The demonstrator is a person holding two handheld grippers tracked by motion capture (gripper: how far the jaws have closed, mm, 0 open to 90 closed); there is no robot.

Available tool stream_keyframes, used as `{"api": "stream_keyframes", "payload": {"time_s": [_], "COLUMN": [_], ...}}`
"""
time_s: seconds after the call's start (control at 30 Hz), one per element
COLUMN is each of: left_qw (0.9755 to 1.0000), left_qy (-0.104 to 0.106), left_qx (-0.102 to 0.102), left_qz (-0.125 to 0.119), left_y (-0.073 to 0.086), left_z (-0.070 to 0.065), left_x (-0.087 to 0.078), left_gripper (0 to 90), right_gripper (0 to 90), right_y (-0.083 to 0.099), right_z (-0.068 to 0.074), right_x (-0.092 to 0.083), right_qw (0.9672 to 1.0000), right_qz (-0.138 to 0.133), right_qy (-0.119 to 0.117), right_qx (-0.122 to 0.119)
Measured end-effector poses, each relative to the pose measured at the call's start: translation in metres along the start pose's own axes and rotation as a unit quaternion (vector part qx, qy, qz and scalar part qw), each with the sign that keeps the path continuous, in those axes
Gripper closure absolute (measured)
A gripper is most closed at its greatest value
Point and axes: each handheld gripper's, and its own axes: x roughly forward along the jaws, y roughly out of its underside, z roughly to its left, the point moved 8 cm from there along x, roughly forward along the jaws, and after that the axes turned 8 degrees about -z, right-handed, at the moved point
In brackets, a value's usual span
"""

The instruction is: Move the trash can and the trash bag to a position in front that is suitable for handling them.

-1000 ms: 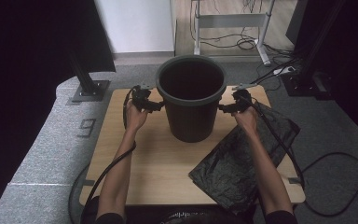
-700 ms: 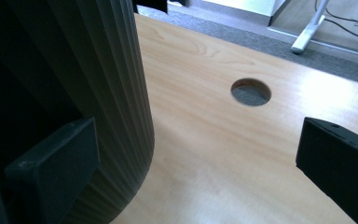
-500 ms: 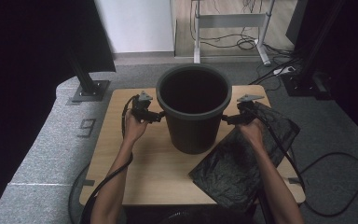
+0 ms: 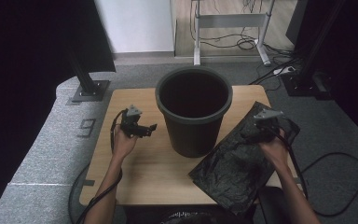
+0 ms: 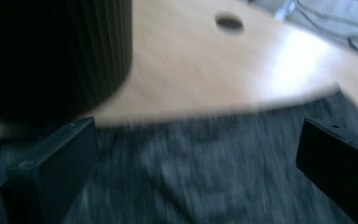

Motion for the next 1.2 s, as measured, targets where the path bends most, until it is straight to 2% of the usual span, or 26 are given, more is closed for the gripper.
{"api": "stream_keyframes", "payload": {"time_s": [0.03, 0.07, 0.1, 0.2, 0.3, 0.37, 0.47, 0.57, 0.67, 0.7, 0.77, 0.83, 0.9, 0.93, 1.03, 1.2], "left_qw": [1.0000, 0.9999, 0.9998, 0.9994, 0.9986, 0.9978, 0.9963, 0.9956, 0.9947, 0.9942, 0.9938, 0.9944, 0.9941, 0.9942, 0.9936, 0.9933], "left_qy": [0.001, 0.004, 0.008, 0.016, 0.028, 0.033, 0.036, 0.039, 0.029, 0.026, 0.032, 0.029, 0.032, 0.032, 0.034, 0.031], "left_qx": [-0.002, -0.005, -0.008, -0.011, -0.024, -0.025, -0.010, -0.009, -0.006, -0.003, -0.010, 0.000, 0.006, 0.005, -0.009, -0.010], "left_qz": [0.004, 0.009, 0.015, 0.030, 0.037, 0.052, 0.078, 0.085, 0.099, 0.105, 0.106, 0.101, 0.103, 0.103, 0.108, 0.111], "left_y": [0.008, 0.015, 0.022, 0.042, 0.059, 0.072, 0.085, 0.093, 0.103, 0.106, 0.108, 0.107, 0.107, 0.106, 0.107, 0.106], "left_z": [-0.002, -0.005, -0.009, -0.018, -0.028, -0.034, -0.042, -0.046, -0.043, -0.042, -0.040, -0.039, -0.041, -0.041, -0.041, -0.041], "left_x": [-0.003, -0.005, -0.007, -0.014, -0.018, -0.018, -0.018, -0.019, -0.017, -0.016, -0.015, -0.014, -0.013, -0.013, -0.012, -0.011], "left_gripper": [0.0, 0.0, 0.0, 0.0, 0.0, 0.0, 0.0, 0.0, 0.0, 0.0, 0.0, 0.0, 0.0, 0.0, 0.0, 0.0], "right_gripper": [0.0, 0.0, 0.0, 0.0, 0.0, 0.0, 0.0, 0.0, 0.0, 0.0, 0.0, 0.0, 0.0, 0.0, 0.0, 0.0], "right_y": [0.010, 0.029, 0.029, 0.054, 0.074, 0.085, 0.096, 0.095, 0.091, 0.090, 0.089, 0.089, 0.095, 0.096, 0.096, 0.096], "right_z": [-0.001, -0.003, -0.003, -0.002, 0.003, 0.010, 0.019, 0.025, 0.029, 0.030, 0.032, 0.032, 0.032, 0.032, 0.032, 0.033], "right_x": [-0.008, -0.022, -0.022, -0.041, -0.050, -0.047, -0.031, -0.013, 0.005, 0.010, 0.018, 0.023, 0.028, 0.029, 0.029, 0.029], "right_qw": [0.9999, 0.9995, 0.9995, 0.9978, 0.9965, 0.9960, 0.9957, 0.9961, 0.9960, 0.9961, 0.9962, 0.9964, 0.9958, 0.9968, 0.9968, 0.9967], "right_qz": [0.009, 0.019, 0.019, 0.023, 0.029, 0.033, 0.047, 0.043, 0.044, 0.046, 0.046, 0.046, 0.058, 0.049, 0.049, 0.050], "right_qy": [0.004, 0.011, 0.011, 0.015, 0.021, 0.014, -0.003, -0.025, -0.043, -0.043, -0.046, -0.041, -0.038, -0.030, -0.026, -0.022], "right_qx": [0.004, 0.024, 0.024, 0.061, 0.075, 0.081, 0.079, 0.073, 0.066, 0.062, 0.058, 0.059, 0.060, 0.055, 0.058, 0.061]}}
